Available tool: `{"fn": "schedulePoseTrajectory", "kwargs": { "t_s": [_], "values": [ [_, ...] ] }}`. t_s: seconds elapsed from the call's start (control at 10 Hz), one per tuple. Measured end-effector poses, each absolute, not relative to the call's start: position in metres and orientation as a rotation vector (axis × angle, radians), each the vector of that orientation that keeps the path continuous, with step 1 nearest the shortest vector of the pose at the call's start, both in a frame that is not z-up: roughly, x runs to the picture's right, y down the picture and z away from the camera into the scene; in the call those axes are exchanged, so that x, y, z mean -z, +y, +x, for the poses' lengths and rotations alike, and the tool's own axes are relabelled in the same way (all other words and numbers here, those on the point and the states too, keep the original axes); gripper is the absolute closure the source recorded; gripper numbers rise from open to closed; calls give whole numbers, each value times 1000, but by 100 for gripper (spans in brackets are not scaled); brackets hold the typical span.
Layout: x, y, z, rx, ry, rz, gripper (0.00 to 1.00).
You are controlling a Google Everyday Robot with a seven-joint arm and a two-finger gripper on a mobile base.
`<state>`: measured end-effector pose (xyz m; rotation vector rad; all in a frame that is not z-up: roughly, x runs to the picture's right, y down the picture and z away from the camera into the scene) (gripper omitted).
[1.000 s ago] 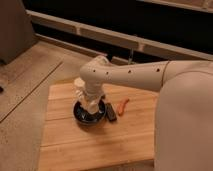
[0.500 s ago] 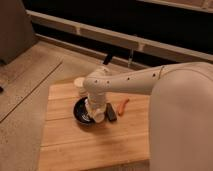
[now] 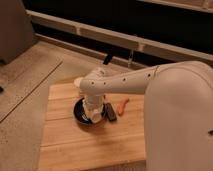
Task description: Place the bottle in the ceramic bowl
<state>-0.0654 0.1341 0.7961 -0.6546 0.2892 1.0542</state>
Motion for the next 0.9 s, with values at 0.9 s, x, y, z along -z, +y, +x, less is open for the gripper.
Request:
{"fn": "schedulePoseTrajectory", "kwargs": {
  "t_s": [0.9],
  "values": [
    [-796,135,-65,-1068,294,-661,70]
  ]
}}
